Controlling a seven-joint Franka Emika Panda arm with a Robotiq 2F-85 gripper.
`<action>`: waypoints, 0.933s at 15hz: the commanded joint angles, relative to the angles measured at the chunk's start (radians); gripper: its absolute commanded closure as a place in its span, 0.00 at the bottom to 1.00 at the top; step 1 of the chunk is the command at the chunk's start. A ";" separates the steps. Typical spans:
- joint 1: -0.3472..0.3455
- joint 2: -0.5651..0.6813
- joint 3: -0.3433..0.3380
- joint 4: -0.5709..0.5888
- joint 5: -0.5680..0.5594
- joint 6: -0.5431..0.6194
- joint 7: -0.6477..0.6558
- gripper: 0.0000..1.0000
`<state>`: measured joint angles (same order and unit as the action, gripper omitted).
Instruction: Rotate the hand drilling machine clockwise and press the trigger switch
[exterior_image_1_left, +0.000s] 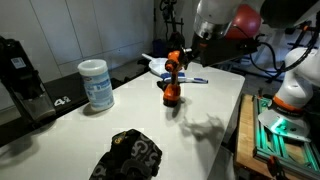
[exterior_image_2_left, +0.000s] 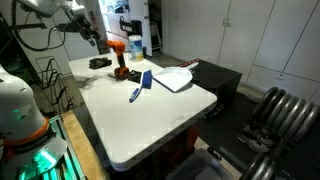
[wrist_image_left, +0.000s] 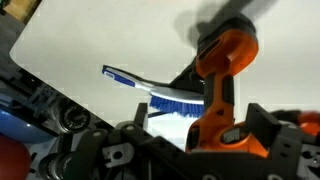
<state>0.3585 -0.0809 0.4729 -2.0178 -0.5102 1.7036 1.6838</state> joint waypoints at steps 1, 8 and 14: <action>0.043 0.052 0.012 -0.017 0.018 0.022 -0.029 0.00; 0.077 0.160 -0.011 -0.076 -0.205 0.038 0.057 0.00; 0.084 0.164 -0.024 -0.051 -0.183 0.013 0.037 0.00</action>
<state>0.4248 0.0805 0.4661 -2.0734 -0.6947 1.7206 1.7222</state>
